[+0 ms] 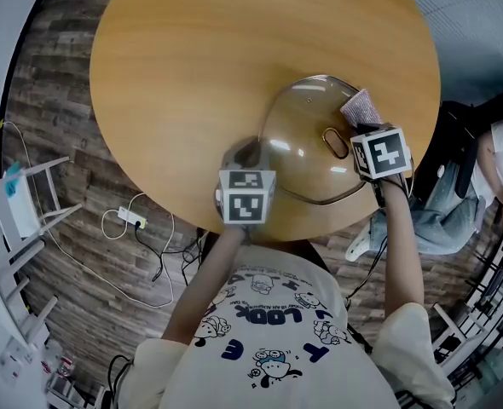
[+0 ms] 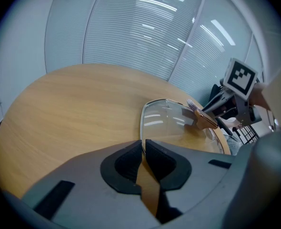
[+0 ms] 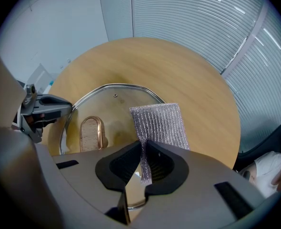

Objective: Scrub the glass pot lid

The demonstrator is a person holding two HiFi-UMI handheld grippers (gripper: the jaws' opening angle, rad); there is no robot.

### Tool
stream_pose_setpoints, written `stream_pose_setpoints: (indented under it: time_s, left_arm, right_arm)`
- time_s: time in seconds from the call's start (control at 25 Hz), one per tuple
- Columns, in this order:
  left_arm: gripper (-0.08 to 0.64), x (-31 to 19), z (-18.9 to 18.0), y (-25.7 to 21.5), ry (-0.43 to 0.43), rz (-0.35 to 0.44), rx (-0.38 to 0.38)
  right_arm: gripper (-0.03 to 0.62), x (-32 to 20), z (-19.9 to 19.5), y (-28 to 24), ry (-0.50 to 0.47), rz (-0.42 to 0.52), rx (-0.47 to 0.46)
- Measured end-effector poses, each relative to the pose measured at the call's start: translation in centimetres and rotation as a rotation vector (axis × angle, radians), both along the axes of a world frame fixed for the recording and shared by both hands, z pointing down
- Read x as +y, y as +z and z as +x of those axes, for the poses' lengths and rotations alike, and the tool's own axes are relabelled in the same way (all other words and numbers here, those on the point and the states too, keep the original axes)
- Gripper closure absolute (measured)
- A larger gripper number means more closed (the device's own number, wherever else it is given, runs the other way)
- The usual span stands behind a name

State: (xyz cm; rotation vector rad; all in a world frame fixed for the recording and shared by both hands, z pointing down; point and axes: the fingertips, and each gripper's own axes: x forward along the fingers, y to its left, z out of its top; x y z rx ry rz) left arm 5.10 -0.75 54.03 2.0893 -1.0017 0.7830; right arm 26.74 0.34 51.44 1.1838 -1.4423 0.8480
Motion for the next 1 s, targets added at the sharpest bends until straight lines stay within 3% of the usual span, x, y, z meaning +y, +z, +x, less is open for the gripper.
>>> stream_pose_setpoints:
  time_s: [1.0]
  left_arm:
    - [0.526, -0.3, -0.2, 0.4, -0.025, 0.001, -0.008]
  right_arm:
    - [0.546, 4.4, 0.4, 0.4, 0.023, -0.014, 0.010]
